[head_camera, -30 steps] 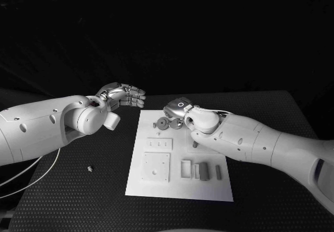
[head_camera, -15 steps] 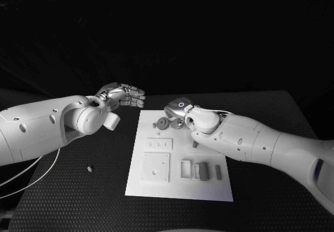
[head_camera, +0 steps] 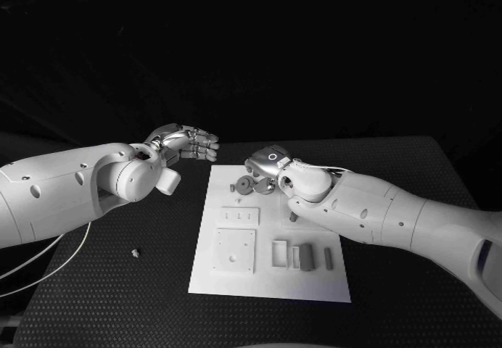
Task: Assemble the parts on the task board
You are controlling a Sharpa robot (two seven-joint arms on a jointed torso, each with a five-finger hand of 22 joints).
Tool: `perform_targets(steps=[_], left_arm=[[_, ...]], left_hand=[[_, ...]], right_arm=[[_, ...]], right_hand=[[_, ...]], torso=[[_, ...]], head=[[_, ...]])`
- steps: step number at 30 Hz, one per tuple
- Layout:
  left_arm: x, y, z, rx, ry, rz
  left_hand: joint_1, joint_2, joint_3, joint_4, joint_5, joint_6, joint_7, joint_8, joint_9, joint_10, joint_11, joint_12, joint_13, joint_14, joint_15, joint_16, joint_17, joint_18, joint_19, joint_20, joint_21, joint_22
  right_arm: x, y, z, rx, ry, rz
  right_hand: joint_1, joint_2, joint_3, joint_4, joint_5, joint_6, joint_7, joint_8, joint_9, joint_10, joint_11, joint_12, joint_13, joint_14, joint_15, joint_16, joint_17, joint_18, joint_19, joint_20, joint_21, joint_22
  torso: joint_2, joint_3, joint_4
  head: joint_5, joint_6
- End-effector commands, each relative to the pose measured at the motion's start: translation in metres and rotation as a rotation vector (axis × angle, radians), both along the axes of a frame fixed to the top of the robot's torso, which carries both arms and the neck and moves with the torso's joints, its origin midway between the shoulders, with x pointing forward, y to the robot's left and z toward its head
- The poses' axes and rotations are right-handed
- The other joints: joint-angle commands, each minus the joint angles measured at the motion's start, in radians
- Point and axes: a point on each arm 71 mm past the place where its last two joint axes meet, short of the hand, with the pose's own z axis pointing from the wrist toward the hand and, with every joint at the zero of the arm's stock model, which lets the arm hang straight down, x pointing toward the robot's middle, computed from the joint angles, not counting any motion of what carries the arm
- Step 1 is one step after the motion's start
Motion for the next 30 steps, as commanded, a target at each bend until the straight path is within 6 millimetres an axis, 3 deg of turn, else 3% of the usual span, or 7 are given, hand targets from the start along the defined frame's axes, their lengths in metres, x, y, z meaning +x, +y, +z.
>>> perform_targets(steps=[1,4,8,16,23,28,30], left_arm=[[0.0,-0.001,0.002,-0.004,-0.009,-0.008],[0.0,-0.001,0.002,-0.003,-0.008,-0.007],[0.0,-0.002,0.002,-0.004,-0.008,-0.008],[0.0,-0.003,0.001,-0.004,-0.008,-0.01],[0.0,-0.004,0.001,-0.004,-0.007,-0.013],[0.001,-0.005,0.001,-0.004,-0.007,-0.015],[0.0,-0.004,0.002,-0.004,-0.006,-0.014]], left_hand=[[-0.004,-0.005,-0.004,0.001,0.004,-0.004,0.023,-0.007,0.001,0.006,0.003,-0.006,-0.002,0.005,0.005,-0.003,0.002,0.015,0.009,-0.001,-0.006,0.001],[-0.005,-0.005,-0.004,0.001,0.004,-0.004,0.023,-0.007,0.001,0.006,0.003,-0.007,-0.002,0.005,0.005,-0.003,0.002,0.015,0.009,-0.001,-0.006,0.001],[-0.005,-0.005,-0.004,0.001,0.004,-0.004,0.023,-0.007,0.001,0.006,0.003,-0.007,-0.002,0.005,0.005,-0.003,0.002,0.015,0.009,-0.001,-0.006,0.002],[-0.005,-0.005,-0.004,0.001,0.004,-0.004,0.023,-0.007,0.002,0.006,0.003,-0.007,-0.002,0.005,0.005,-0.004,0.002,0.015,0.009,-0.001,-0.006,0.002],[-0.005,-0.005,-0.004,0.002,0.004,-0.004,0.023,-0.007,0.002,0.007,0.003,-0.007,-0.002,0.005,0.005,-0.004,0.002,0.015,0.009,-0.001,-0.006,0.002],[-0.005,-0.005,-0.004,0.002,0.004,-0.004,0.023,-0.007,0.002,0.007,0.004,-0.007,-0.002,0.005,0.005,-0.004,0.002,0.015,0.009,-0.001,-0.006,0.002],[-0.005,-0.005,-0.004,0.002,0.004,-0.004,0.023,-0.007,0.002,0.007,0.004,-0.007,-0.002,0.005,0.005,-0.004,0.002,0.015,0.009,-0.001,-0.006,0.002]], right_arm=[[0.0,0.001,0.003,0.039,-0.018,0.006],[0.0,0.003,0.002,0.041,-0.008,0.012],[0.0,0.007,0.001,0.036,-0.002,0.017],[0.002,0.013,0.0,0.022,0.01,0.02],[0.002,0.017,-0.005,0.016,0.018,0.031],[0.002,0.018,-0.009,0.015,0.021,0.032],[0.002,0.018,-0.009,0.013,0.024,0.035]], right_hand=[[-0.018,-0.049,0.01,0.03,-0.002,-0.031,-0.011,-0.017,-0.008,-0.026,0.009,-0.013,-0.008,-0.008,0.008,-0.012,-0.003,0.101,-0.005,0.002,-0.011,0.01],[-0.03,-0.108,0.041,0.084,-0.002,-0.053,-0.028,-0.025,-0.014,-0.07,0.023,-0.013,-0.023,-0.023,0.022,-0.017,-0.004,0.101,-0.014,0.007,-0.022,0.007],[-0.028,-0.147,0.066,0.143,-0.006,-0.068,-0.047,-0.025,-0.013,-0.088,0.03,-0.009,-0.034,-0.039,0.028,-0.014,-0.001,0.101,-0.024,0.011,-0.027,0.012],[-0.012,-0.145,0.065,0.153,-0.008,-0.065,-0.053,-0.016,-0.009,-0.084,0.029,-0.004,-0.035,-0.045,0.027,-0.009,0.002,0.101,-0.029,0.012,-0.025,0.017],[0.019,-0.117,0.034,0.133,-0.008,-0.057,-0.058,-0.001,-0.001,-0.033,0.009,0.033,0.009,-0.047,0.008,-0.002,0.004,0.101,-0.034,0.013,-0.019,0.02],[0.036,-0.098,-0.005,0.104,-0.006,-0.052,-0.071,0.011,0.003,-0.028,-0.028,0.173,0.255,-0.04,-0.026,0.0,0.003,0.101,-0.029,0.013,-0.015,0.018],[0.037,-0.098,-0.01,0.102,-0.006,-0.054,-0.073,0.012,0.002,-0.097,-0.034,0.291,0.412,-0.04,-0.031,0.01,0.008,0.101,-0.028,0.011,-0.01,0.02]], torso=[[0.0,-0.001,0.0001],[0.0,-0.0013,0.0003],[0.001,-0.0014,0.0002],[0.0,-0.002,0.0019],[0.001,-0.0021,0.0029],[0.0,-0.0022,0.0019],[0.001,-0.0024,0.0029]], head=[[0.002,-0.001],[0.003,-0.001],[0.003,-0.001],[0.006,-0.002],[0.008,-0.004],[0.012,-0.004],[0.012,-0.006]])
